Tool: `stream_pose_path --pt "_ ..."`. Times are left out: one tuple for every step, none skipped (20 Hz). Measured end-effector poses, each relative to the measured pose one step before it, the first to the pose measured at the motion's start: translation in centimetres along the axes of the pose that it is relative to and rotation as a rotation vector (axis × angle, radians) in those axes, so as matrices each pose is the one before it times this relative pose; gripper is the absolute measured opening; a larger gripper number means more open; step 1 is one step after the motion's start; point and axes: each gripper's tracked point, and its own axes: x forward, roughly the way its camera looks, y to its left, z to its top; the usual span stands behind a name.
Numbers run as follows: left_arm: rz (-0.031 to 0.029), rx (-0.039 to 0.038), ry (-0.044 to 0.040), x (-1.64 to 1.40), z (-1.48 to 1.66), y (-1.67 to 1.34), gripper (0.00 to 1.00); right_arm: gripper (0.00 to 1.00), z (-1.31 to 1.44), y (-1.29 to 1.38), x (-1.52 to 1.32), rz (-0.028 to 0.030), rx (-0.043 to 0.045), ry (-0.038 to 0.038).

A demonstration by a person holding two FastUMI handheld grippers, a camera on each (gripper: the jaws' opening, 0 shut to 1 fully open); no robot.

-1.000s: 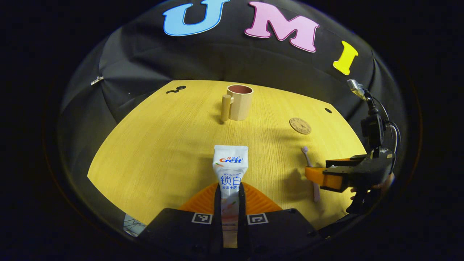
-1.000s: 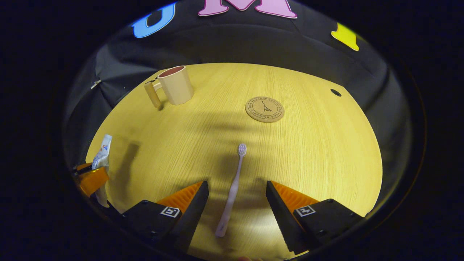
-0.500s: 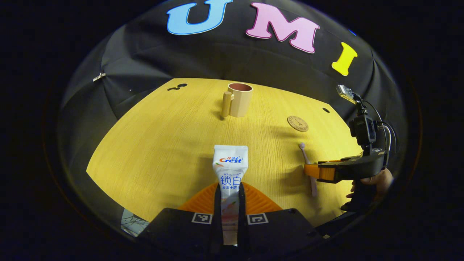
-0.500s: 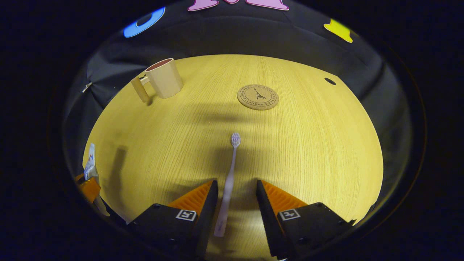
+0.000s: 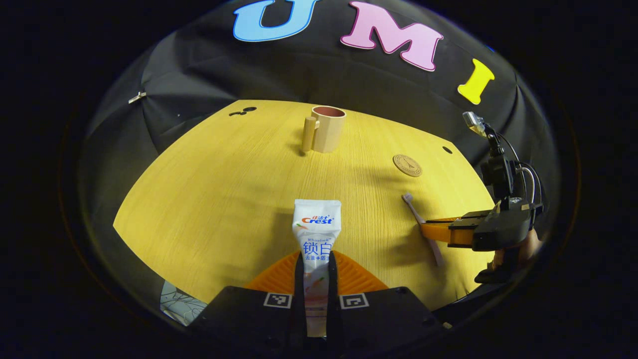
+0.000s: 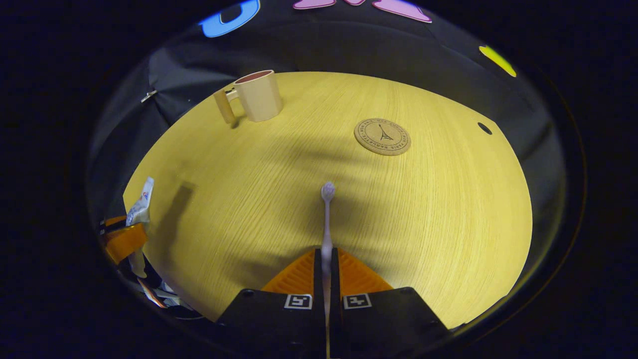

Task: Put the toothbrush and toothpaste on the desktop into the cup, then pick up the cup and place it on the coaster on the desktop.

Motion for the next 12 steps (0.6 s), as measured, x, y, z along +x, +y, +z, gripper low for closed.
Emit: stream_pose_path --pt "-0.00413 -0.00465 0.00289 0.050 -0.049 -0.161 0.20 0.05 -0.035 0.160 0.220 0.01403 -0.00023 0.00361" --pt "-0.00131 -0.00205 0.00180 -0.014 -0.038 -0.067 0.20 0.06 -0.069 0.082 -0.059 0.01268 0.00592 0.00637" --pt "0.00039 0.00012 -0.00232 0.075 0.182 -0.077 0.20 0.05 -0.014 -0.010 -0.156 0.01072 0.01738 -0.00175" --pt "-0.00274 0.00169 -0.00288 -0.023 0.161 -0.132 0.20 0.05 -0.115 -0.176 -0.089 0.00312 0.02197 0.00476" --pt "-0.00168 0.00335 -0.00365 -0.044 0.307 -0.033 0.20 0.06 -0.044 0.155 -0.238 0.02093 0.03071 -0.00180" --pt "0.00113 0.00193 -0.00931 -0.004 0.425 0.029 0.20 0.05 -0.097 -0.015 -0.388 0.01325 0.02821 0.00192" --pt "-0.00120 -0.00232 -0.01564 0.062 0.555 -0.060 0.20 0.05 0.141 -0.401 -0.612 0.00274 0.01575 -0.00413" --pt "-0.00058 -0.00451 -0.01328 0.103 0.488 -0.070 0.20 0.05 0.305 -0.523 -0.509 -0.00580 0.00137 -0.01511" --pt "0.00076 -0.00428 -0.00836 0.140 0.455 -0.061 0.20 0.05 0.051 -0.459 -0.606 -0.00128 -0.00846 -0.00989" --pt "-0.00118 -0.00397 -0.01037 0.118 0.560 -0.111 0.20 0.05 0.148 -0.318 -0.571 0.00357 -0.00841 -0.00799" --pt "-0.00319 -0.00317 -0.01295 0.141 0.657 -0.162 0.20 0.05 -0.054 -0.279 -0.442 0.00472 -0.00521 -0.00350" --pt "-0.00354 -0.00007 -0.01412 0.131 0.775 -0.211 0.20 0.05 -0.004 -0.453 -0.517 -0.00073 -0.00254 -0.00254"
